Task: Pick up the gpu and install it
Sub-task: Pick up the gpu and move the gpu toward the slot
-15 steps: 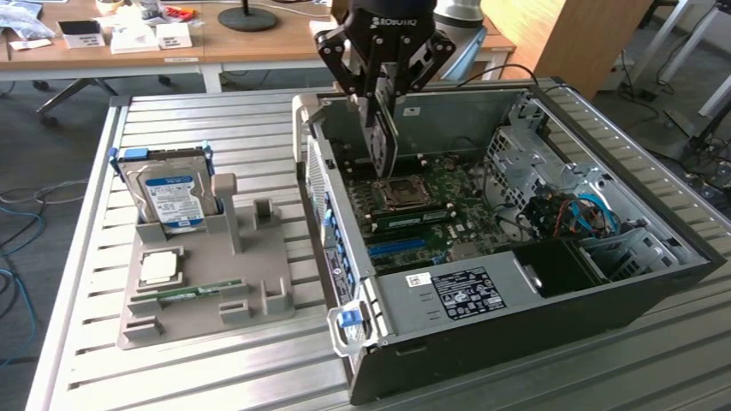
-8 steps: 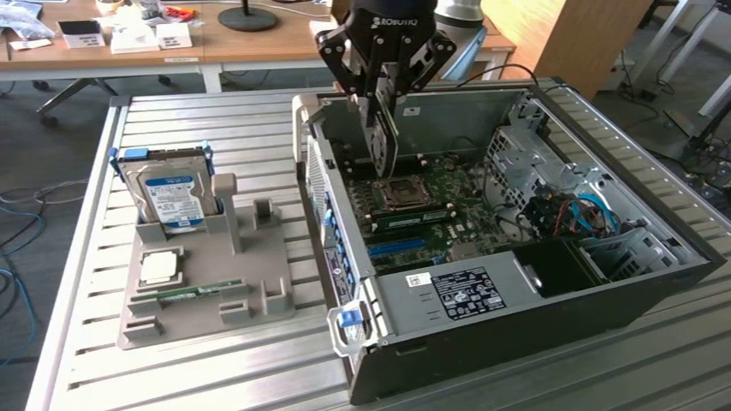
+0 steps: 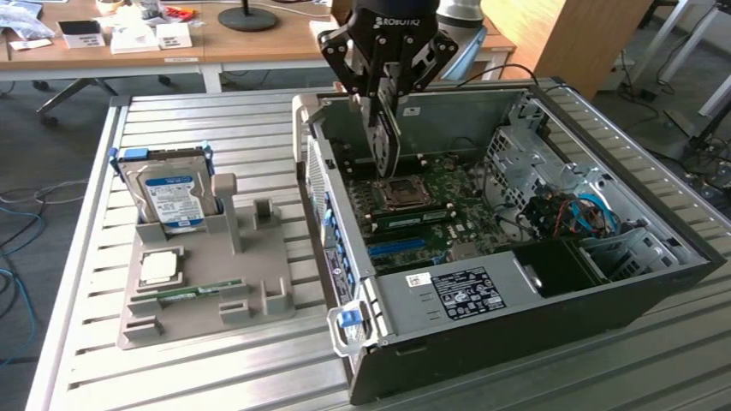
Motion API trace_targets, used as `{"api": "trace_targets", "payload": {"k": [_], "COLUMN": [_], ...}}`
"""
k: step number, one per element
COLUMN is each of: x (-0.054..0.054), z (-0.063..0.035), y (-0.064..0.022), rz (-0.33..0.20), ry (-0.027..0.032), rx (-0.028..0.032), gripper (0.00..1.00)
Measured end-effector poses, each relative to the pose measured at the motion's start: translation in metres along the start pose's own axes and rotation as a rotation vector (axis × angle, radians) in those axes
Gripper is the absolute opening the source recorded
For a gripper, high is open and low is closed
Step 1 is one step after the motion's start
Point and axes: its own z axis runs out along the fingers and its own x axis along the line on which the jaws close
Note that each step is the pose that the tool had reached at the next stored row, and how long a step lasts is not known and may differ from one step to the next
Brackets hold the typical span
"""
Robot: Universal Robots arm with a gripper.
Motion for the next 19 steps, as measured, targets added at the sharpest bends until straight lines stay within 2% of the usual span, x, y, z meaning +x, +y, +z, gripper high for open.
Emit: {"api": "trace_targets", "payload": {"k": [19], "x": [-0.0056], "z": [0.0002], "y": [0.0004], "rz": [0.000], "ry": [0.0000], "rx": [0.0000], "gripper": [0.27]}}
